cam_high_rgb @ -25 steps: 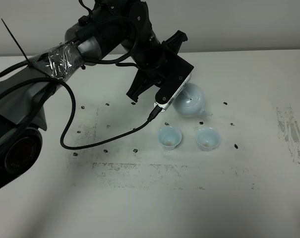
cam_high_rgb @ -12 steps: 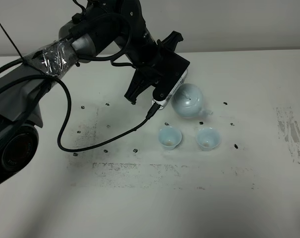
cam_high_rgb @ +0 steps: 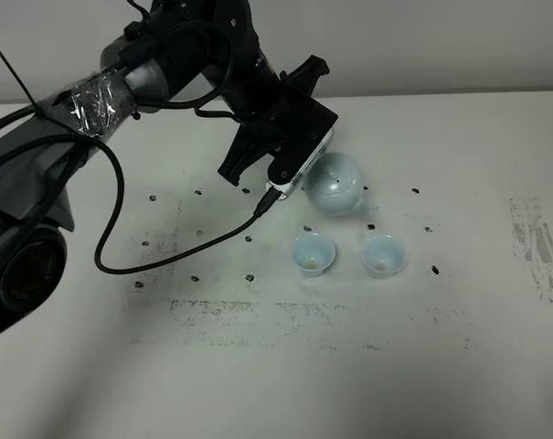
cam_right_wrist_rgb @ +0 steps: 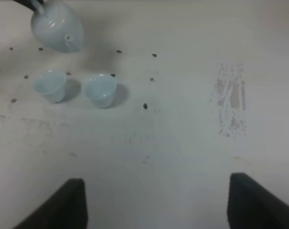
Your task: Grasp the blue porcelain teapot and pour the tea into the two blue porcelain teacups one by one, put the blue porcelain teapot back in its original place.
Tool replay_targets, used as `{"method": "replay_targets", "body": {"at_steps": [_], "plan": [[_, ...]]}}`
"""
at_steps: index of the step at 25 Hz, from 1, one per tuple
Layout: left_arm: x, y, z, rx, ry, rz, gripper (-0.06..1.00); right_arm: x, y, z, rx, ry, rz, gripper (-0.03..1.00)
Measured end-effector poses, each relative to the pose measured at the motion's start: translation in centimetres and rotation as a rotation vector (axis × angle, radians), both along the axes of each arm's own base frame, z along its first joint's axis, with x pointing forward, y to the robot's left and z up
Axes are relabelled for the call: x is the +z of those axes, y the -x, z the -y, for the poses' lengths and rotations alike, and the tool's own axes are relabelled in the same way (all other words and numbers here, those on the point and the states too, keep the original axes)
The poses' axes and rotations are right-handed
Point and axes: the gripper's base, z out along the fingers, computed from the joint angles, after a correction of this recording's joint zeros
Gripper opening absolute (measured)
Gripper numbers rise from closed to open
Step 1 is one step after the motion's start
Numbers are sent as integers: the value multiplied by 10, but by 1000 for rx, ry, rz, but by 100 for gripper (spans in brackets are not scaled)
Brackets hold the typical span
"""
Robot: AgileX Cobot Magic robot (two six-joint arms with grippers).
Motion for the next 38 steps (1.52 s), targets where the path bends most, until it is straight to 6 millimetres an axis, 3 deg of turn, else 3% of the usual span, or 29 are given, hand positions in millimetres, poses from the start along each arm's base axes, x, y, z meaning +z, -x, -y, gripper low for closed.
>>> {"method": "replay_targets", "body": {"at_steps": [22, 31, 38], "plan": [[-5, -6, 5, -116, -37, 116, 1, 0, 0, 0, 0, 0, 0, 59], [-3, 3, 23, -153, -45, 155, 1, 0, 0, 0, 0, 0, 1, 59], [-3, 0, 19, -131, -15, 136, 1, 0, 0, 0, -1, -3, 0, 59]]}}
